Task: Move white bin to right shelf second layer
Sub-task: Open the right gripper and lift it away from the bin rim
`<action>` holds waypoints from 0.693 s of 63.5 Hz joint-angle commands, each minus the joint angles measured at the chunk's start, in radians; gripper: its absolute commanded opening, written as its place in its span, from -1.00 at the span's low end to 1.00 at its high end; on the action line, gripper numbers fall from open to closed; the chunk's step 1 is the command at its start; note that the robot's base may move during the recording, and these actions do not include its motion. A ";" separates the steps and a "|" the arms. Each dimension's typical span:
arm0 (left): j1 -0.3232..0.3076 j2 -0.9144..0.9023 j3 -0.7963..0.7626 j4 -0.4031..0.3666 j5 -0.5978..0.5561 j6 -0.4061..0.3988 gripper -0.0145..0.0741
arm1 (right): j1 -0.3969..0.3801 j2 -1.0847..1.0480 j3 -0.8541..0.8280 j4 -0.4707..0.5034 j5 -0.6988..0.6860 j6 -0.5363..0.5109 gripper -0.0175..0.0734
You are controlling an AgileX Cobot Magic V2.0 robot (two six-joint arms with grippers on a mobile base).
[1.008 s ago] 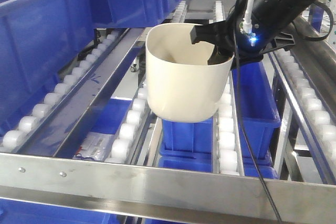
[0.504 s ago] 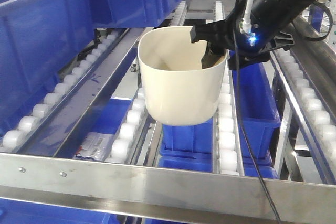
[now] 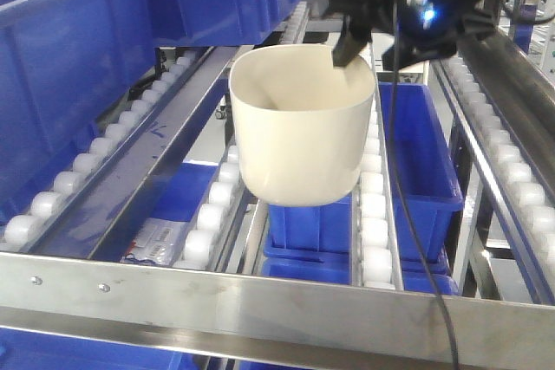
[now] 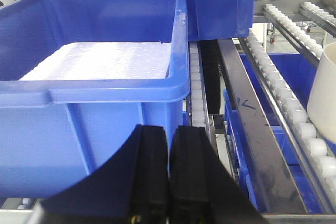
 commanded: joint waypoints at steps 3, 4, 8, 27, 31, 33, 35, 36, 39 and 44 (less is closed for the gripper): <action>-0.004 -0.014 0.037 -0.005 -0.085 -0.004 -0.48 | -0.003 -0.100 -0.037 -0.003 -0.052 -0.005 0.41; -0.004 -0.014 0.037 -0.005 -0.085 -0.004 -0.48 | -0.003 -0.111 -0.036 -0.003 -0.048 -0.005 0.39; -0.004 -0.014 0.037 -0.005 -0.085 -0.004 -0.48 | -0.003 -0.152 -0.028 -0.003 -0.046 -0.005 0.28; -0.004 -0.014 0.037 -0.005 -0.085 -0.004 -0.48 | -0.049 -0.512 0.263 -0.003 -0.160 -0.005 -0.51; -0.004 -0.014 0.037 -0.005 -0.085 -0.004 -0.48 | -0.085 -0.606 0.336 -0.003 -0.187 -0.005 -0.51; -0.004 -0.014 0.037 -0.005 -0.085 -0.004 -0.48 | -0.102 -0.650 0.371 -0.003 -0.190 -0.005 -0.51; -0.004 -0.014 0.037 -0.005 -0.085 -0.004 -0.48 | -0.119 -0.693 0.403 -0.003 -0.190 -0.005 -0.51; -0.004 -0.014 0.037 -0.005 -0.085 -0.004 -0.48 | -0.128 -0.720 0.423 -0.003 -0.190 -0.005 -0.51; -0.004 -0.014 0.037 -0.005 -0.085 -0.004 -0.48 | -0.151 -0.783 0.467 -0.003 -0.188 -0.005 -0.51; -0.004 -0.014 0.037 -0.005 -0.085 -0.004 -0.48 | -0.190 -0.894 0.553 -0.003 -0.192 -0.005 -0.51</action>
